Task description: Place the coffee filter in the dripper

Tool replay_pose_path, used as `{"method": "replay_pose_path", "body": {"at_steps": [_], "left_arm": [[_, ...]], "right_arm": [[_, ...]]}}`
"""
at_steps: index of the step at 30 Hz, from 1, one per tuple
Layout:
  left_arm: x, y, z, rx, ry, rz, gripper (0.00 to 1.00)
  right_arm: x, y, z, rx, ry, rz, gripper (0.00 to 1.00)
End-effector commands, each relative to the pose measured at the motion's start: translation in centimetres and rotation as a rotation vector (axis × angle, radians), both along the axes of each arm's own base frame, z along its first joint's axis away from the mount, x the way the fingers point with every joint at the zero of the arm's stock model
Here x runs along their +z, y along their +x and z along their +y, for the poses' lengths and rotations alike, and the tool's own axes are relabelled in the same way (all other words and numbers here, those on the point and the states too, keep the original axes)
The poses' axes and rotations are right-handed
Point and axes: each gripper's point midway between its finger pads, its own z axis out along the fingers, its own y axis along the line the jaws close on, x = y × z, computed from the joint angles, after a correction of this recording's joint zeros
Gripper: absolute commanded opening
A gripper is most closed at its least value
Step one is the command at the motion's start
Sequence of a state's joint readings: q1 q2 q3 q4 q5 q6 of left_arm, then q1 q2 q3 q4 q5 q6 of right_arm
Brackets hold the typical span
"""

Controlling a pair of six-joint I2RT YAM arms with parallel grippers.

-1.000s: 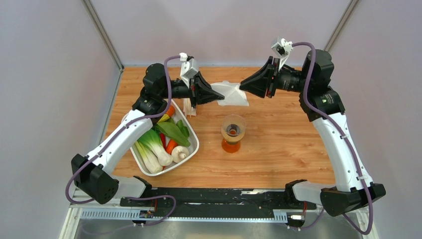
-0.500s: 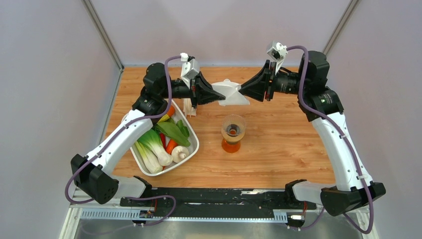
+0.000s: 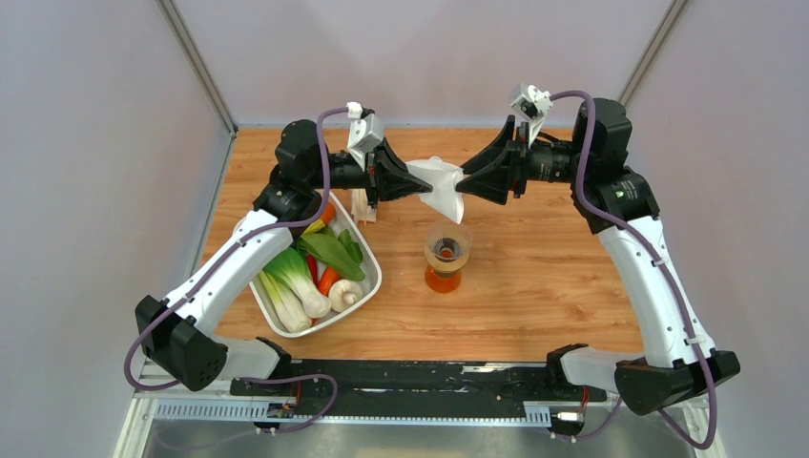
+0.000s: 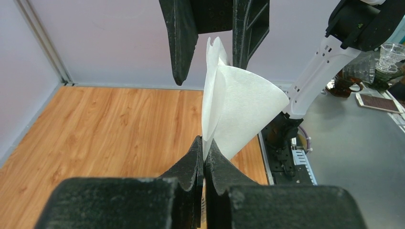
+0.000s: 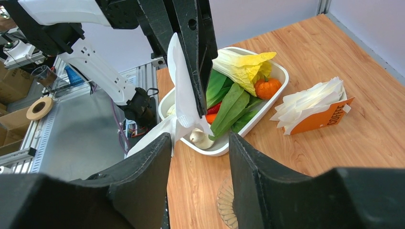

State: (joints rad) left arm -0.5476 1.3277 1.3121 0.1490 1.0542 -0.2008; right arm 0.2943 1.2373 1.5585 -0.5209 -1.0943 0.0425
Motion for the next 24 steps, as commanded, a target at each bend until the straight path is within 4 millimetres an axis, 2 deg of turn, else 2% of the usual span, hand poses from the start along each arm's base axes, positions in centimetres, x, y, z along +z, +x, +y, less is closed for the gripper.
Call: {"method": "replay_pose_path", "body": {"at_steps": [1, 3, 8, 13, 19, 24], "left_arm": [[1.9, -0.5, 0.1, -0.020, -0.026, -0.083, 0.04], [1.8, -0.5, 0.1, -0.017, -0.021, -0.083, 0.04], [1.7, -0.6, 0.3, -0.010, -0.013, -0.103, 0.04], [1.9, -0.7, 0.3, -0.010, -0.016, -0.116, 0.04], [2.0, -0.8, 0.2, -0.012, -0.018, -0.119, 0.04], [2.1, -0.8, 0.2, -0.009, -0.020, -0.124, 0.04]], "right_arm": [[2.1, -0.9, -0.1, 0.011, 0.019, -0.071, 0.50], [2.3, -0.8, -0.1, 0.003, 0.020, -0.073, 0.48], [2.8, -0.1, -0.3, -0.046, 0.028, -0.046, 0.26], [2.0, -0.1, -0.2, -0.036, 0.021, -0.030, 0.23], [1.3, 0.1, -0.1, -0.032, 0.012, -0.010, 0.28], [0.7, -0.1, -0.1, -0.021, 0.005, 0.005, 0.22]]}}
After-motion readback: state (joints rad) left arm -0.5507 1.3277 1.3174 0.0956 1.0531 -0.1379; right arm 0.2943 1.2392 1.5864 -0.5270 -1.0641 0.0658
